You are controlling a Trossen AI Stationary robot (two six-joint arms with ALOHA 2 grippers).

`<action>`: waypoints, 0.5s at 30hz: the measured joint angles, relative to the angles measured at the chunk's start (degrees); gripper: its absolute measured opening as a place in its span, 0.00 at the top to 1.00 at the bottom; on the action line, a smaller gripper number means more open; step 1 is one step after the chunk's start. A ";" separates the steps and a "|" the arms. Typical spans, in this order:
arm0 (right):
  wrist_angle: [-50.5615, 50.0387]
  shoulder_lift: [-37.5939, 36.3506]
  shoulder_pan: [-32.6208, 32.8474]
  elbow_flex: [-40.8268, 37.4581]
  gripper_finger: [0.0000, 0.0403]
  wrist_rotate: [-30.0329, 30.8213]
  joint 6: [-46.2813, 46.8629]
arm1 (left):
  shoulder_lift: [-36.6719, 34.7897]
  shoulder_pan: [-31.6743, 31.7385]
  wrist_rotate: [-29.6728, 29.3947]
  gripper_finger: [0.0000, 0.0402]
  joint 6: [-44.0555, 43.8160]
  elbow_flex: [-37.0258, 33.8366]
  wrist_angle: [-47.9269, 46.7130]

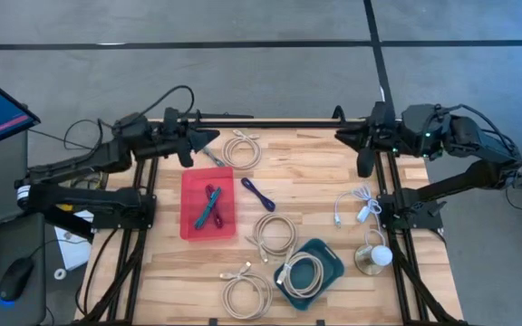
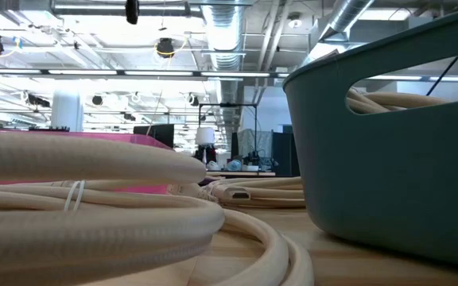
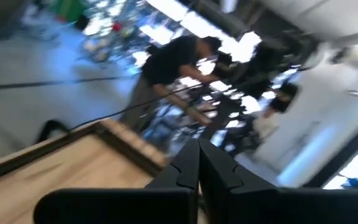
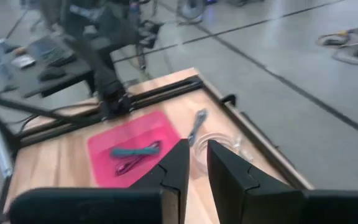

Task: Pick & Place USB Port
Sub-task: Put the white HDMI cable into the blue bin

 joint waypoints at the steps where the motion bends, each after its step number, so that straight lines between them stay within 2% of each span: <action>1: -0.20 -0.27 0.07 0.02 0.88 1.14 0.71 | 0.00 0.00 -1.38 0.99 0.11 1.04 -3.17; 6: -4.83 -2.64 0.26 0.00 0.91 6.82 5.71 | 1.70 0.02 -6.14 0.99 1.12 3.83 -14.27; 9: -7.09 -3.65 0.25 0.00 0.93 9.61 8.37 | 5.06 0.04 -6.40 0.99 1.45 4.75 -14.40; 15: -8.12 -4.49 0.27 0.00 0.96 9.95 9.12 | 15.38 0.04 -5.72 0.99 4.38 10.63 -17.92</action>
